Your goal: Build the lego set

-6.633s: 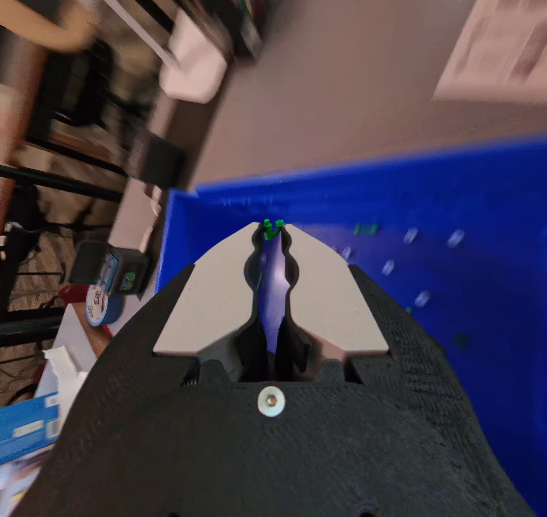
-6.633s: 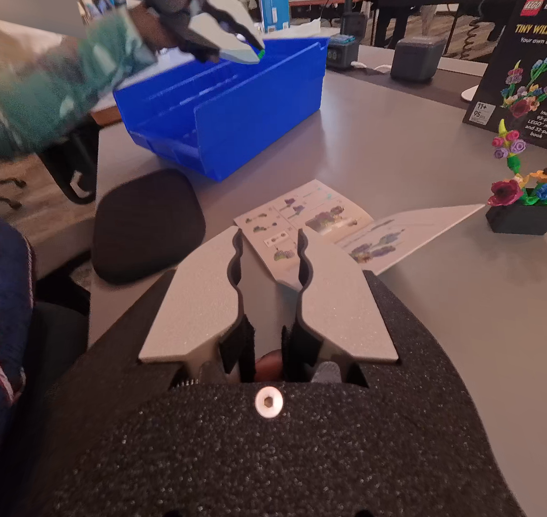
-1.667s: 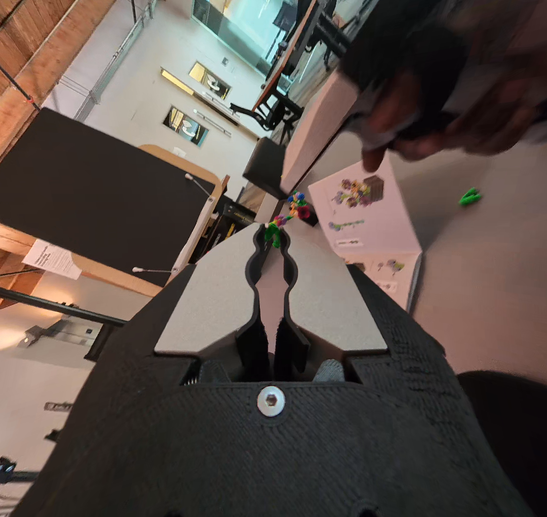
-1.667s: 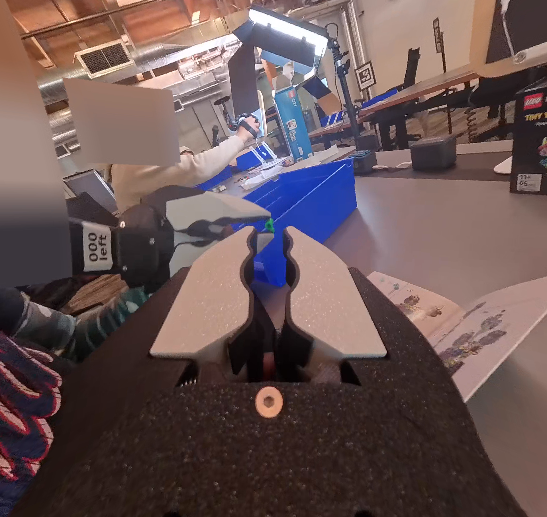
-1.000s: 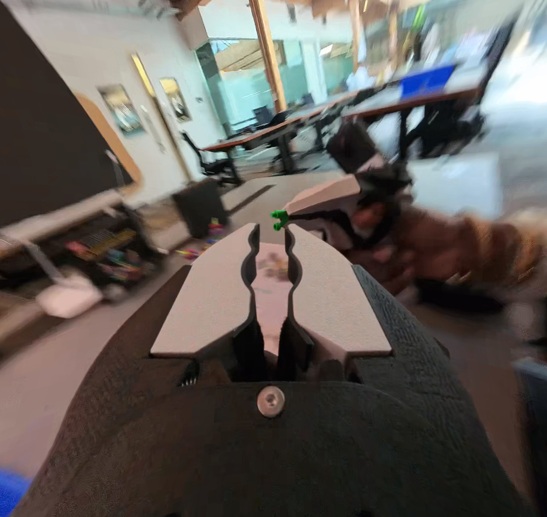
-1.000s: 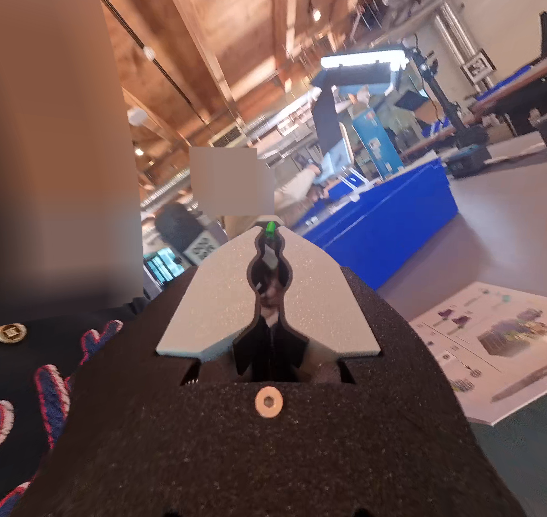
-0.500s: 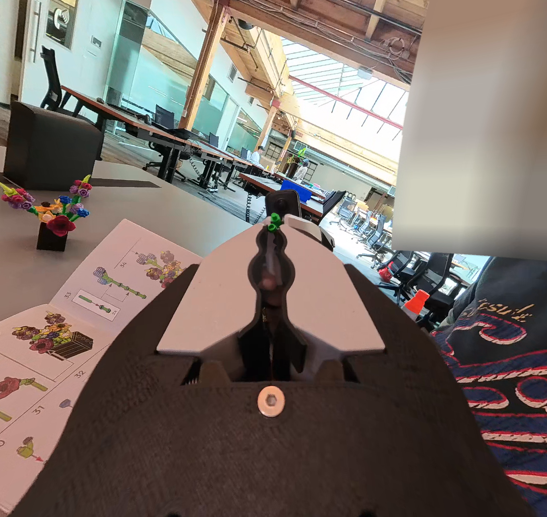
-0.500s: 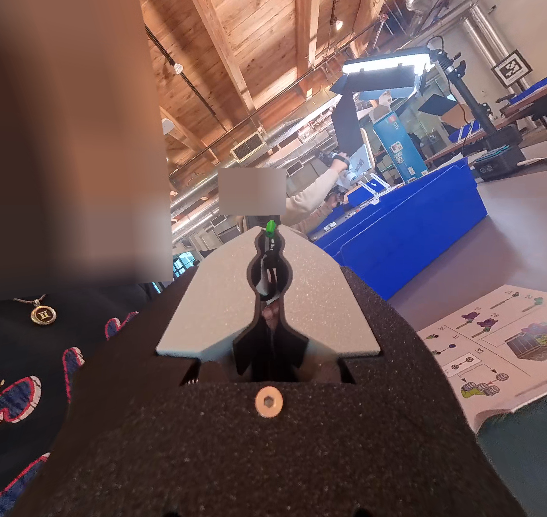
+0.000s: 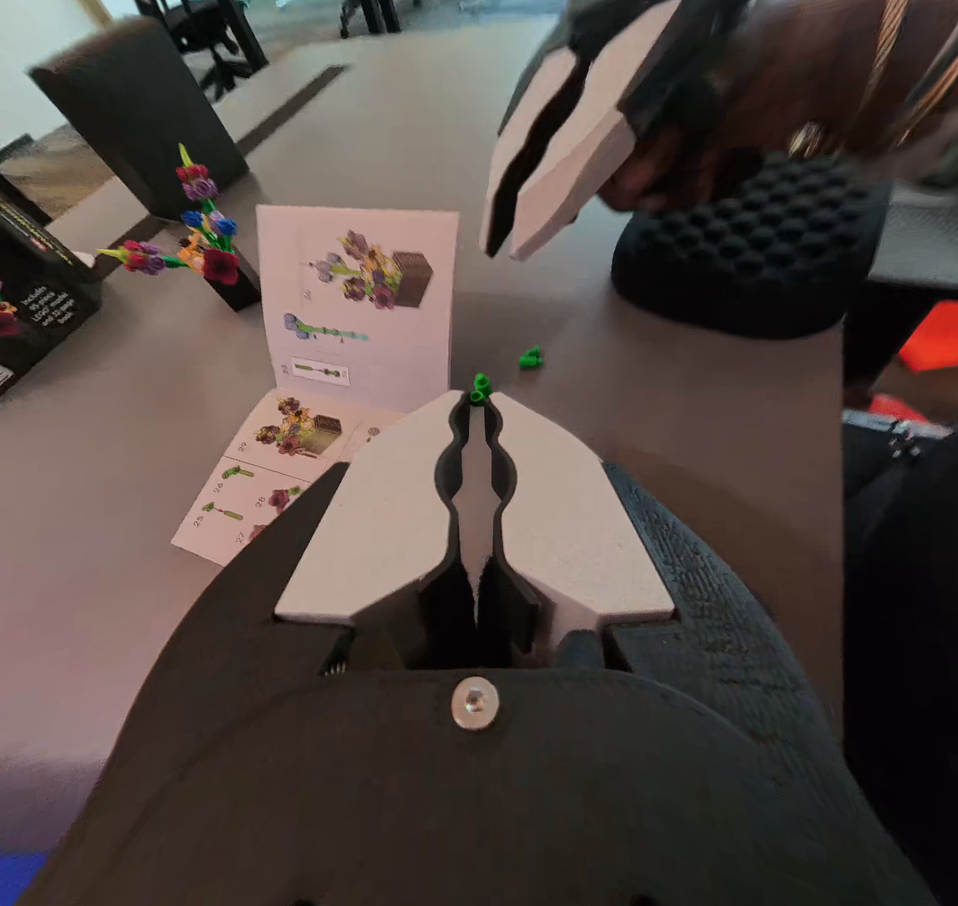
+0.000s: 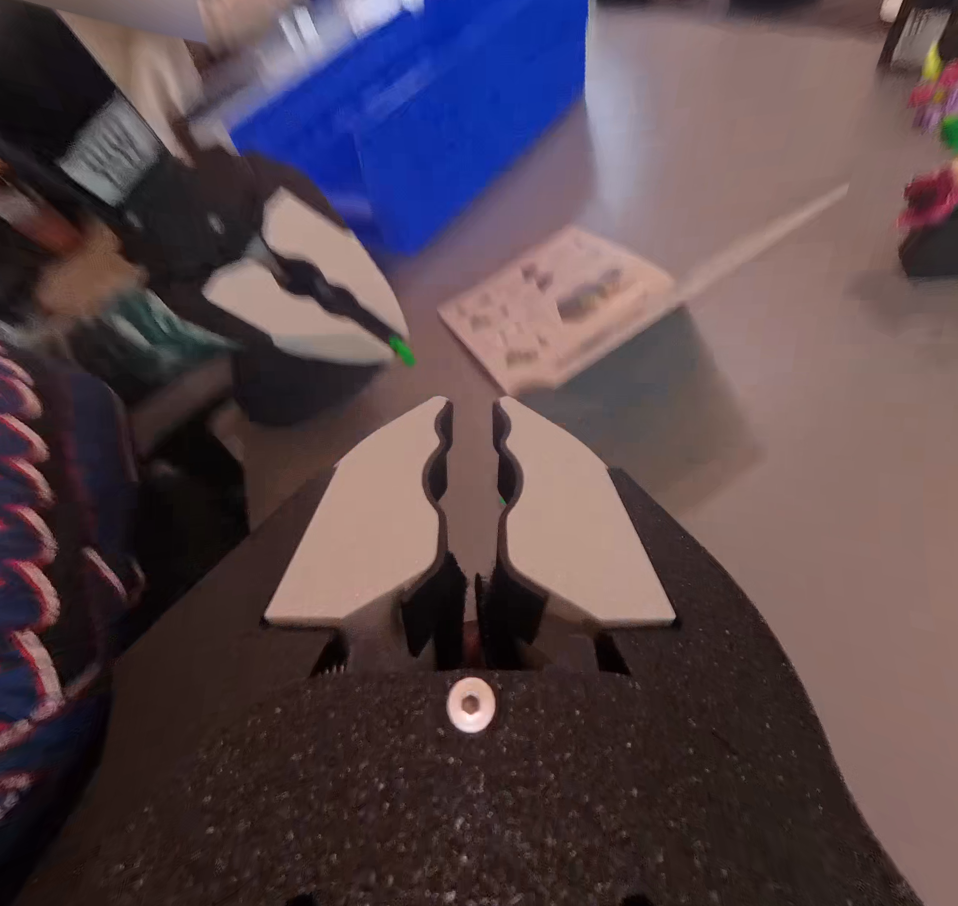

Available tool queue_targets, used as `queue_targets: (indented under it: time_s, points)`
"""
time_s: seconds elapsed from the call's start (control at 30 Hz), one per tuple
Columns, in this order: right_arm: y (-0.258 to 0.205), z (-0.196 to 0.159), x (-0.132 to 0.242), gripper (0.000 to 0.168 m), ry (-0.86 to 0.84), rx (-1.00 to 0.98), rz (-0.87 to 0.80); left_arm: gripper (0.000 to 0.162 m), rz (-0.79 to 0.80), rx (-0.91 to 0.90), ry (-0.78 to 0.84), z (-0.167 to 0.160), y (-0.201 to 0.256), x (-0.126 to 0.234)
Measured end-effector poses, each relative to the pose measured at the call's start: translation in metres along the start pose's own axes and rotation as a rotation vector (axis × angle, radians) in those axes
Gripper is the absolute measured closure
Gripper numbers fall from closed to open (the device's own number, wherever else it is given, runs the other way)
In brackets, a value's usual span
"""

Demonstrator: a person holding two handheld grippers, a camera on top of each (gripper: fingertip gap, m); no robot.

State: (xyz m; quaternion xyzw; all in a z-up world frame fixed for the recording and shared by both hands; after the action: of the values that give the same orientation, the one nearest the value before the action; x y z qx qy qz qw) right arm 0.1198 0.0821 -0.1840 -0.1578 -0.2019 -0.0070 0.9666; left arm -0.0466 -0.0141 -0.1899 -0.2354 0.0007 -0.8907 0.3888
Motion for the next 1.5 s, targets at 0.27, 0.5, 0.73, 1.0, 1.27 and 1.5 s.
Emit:
queue_targets:
  time_s: [0.27, 0.5, 0.73, 1.0, 1.27, 1.5]
  points:
    - [0.003, -0.028, 0.003, 0.154, -0.23, 0.043, -0.019, 0.156, -0.004, -0.066, -0.272, -0.015, 0.005, -0.026]
    - [0.003, -0.028, 0.009, 0.154, -0.152, 0.017, -0.02, 0.156, -0.027, -0.05, -0.34, -0.021, 0.005, -0.031]
    - [0.003, -0.028, 0.012, 0.154, -0.124, 0.017, -0.019, 0.156, -0.028, -0.068, -0.358, -0.023, 0.007, -0.031]
    - [0.002, -0.028, 0.012, 0.154, -0.121, 0.012, -0.001, 0.154, -0.025, -0.067, -0.366, -0.023, 0.007, -0.032]
    - [0.0, -0.031, 0.006, 0.154, -0.203, 0.052, -0.026, 0.151, -0.028, -0.065, -0.363, -0.023, 0.006, -0.032]
    - [-0.001, -0.032, -0.004, 0.155, -0.28, 0.104, -0.083, 0.148, -0.033, -0.045, -0.338, -0.022, 0.005, -0.03]
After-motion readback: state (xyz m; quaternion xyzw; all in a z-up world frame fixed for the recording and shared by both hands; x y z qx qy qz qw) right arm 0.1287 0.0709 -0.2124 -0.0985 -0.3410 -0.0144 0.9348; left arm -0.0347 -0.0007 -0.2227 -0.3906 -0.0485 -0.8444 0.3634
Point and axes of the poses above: each gripper's, where its closed fingertips meet, x back along the fingers, z out of its top, y = z × x across the jaws, the point moved 8 cm from there along x, back along the fingers
